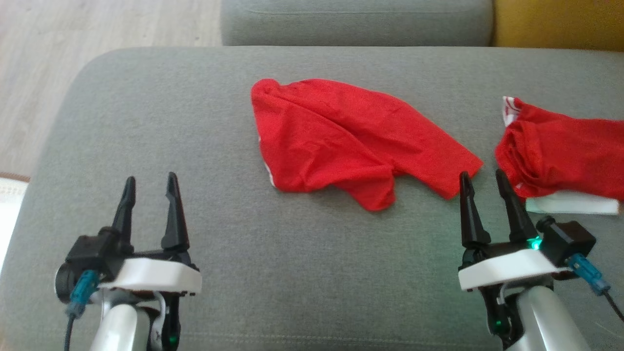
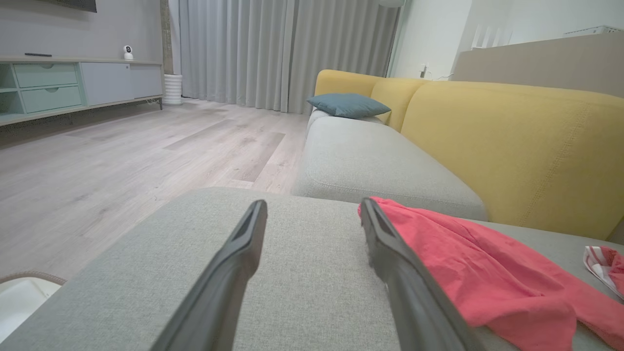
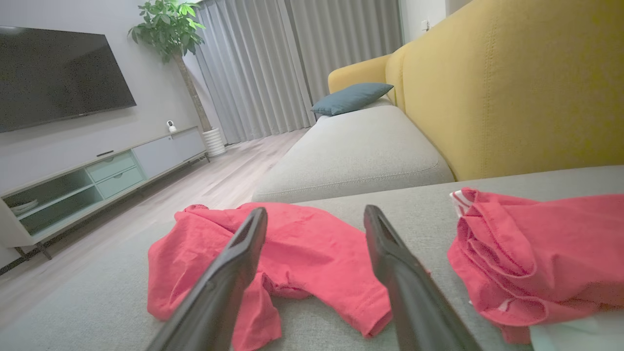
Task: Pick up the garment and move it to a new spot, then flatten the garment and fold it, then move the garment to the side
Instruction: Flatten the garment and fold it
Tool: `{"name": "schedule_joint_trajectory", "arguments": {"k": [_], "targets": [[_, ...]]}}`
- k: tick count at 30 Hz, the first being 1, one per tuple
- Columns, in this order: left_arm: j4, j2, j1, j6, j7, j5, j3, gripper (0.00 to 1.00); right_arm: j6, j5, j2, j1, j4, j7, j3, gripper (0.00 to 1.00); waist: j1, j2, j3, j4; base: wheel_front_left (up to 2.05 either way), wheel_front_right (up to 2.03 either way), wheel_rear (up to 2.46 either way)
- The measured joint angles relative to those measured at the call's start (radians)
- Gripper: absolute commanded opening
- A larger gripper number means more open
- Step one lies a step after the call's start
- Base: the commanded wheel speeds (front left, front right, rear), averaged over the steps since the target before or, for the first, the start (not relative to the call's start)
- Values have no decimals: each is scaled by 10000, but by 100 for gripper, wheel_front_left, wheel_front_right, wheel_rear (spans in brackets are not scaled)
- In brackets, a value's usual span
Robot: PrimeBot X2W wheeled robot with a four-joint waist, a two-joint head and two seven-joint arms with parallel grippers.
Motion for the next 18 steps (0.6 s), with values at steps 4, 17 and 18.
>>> {"name": "schedule_joint_trajectory", "arguments": {"k": [4,17,18], "targets": [[-151,-132,34,-272,0,286,-10,100,0,-2,0,39,42,50,86,100,0,0,57,270,0,0,0],[144,-385,-291,-537,0,447,-171,100,0,-184,-6,-1058,1925,1045,993,100,0,0,865,940,0,0,0],[169,-395,-360,-573,0,447,-219,100,0,-176,-6,-1221,2163,1087,1011,100,0,0,933,1015,0,0,0]]}}
